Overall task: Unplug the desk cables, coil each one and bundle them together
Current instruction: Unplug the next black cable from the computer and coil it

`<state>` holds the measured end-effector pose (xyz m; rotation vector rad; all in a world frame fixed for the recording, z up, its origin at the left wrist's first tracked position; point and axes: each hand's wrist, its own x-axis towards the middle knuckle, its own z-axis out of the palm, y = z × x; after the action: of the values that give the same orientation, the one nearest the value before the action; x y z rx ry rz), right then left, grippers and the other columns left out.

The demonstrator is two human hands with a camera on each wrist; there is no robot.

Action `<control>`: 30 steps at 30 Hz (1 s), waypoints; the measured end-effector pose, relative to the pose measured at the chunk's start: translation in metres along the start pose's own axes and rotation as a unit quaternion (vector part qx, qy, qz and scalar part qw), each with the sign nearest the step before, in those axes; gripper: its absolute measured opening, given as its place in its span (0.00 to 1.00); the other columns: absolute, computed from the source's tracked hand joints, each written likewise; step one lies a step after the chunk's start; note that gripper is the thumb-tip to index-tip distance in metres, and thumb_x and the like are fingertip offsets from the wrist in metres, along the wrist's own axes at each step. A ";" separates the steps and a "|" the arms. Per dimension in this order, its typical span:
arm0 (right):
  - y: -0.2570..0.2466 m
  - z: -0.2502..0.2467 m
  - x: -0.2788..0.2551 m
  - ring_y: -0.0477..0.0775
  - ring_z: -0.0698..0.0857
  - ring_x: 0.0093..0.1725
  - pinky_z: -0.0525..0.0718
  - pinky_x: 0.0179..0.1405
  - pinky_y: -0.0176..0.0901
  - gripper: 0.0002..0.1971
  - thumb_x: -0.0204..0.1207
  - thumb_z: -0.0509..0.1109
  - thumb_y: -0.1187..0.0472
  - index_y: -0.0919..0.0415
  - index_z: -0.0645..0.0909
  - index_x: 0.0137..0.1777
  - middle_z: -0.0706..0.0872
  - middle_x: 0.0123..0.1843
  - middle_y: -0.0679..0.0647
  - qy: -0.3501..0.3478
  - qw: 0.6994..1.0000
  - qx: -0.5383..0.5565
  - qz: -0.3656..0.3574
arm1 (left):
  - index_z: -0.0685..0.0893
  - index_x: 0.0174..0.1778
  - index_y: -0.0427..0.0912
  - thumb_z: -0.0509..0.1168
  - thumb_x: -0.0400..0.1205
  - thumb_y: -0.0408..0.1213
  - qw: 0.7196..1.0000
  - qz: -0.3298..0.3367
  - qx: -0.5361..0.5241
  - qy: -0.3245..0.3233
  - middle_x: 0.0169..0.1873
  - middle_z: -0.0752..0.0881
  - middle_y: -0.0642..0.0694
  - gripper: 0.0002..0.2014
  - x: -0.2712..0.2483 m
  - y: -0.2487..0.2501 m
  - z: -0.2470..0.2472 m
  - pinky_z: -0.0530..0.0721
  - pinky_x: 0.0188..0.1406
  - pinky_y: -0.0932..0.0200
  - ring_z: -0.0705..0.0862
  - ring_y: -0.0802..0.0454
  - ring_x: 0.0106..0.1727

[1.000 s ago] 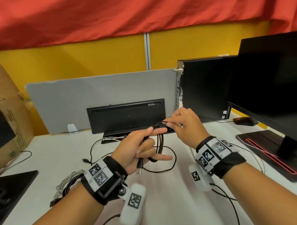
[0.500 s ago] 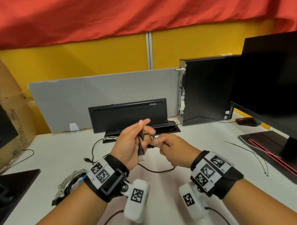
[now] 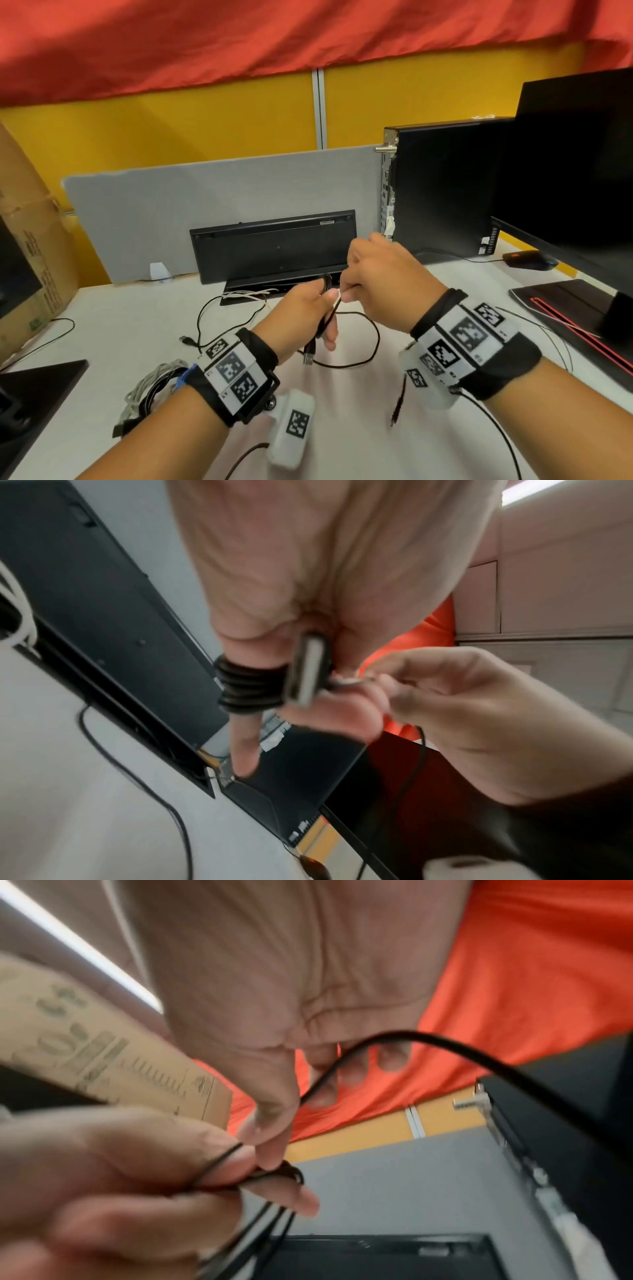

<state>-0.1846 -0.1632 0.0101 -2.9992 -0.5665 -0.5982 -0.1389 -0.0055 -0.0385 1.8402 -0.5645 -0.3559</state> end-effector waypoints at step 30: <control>-0.020 0.036 -0.010 0.36 0.75 0.44 0.78 0.36 0.25 0.32 0.77 0.65 0.64 0.49 0.64 0.81 0.66 0.47 0.40 0.043 0.958 0.281 0.033 | 0.89 0.32 0.46 0.48 0.88 0.57 0.964 -0.061 -0.257 -0.003 0.17 0.65 0.47 0.31 -0.011 0.004 0.004 0.77 0.22 0.61 0.63 0.54 0.17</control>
<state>-0.1874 -0.1445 -0.0278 -2.4343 -0.5211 -0.4608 -0.1507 -0.0039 -0.0366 1.3723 -0.3226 -0.5370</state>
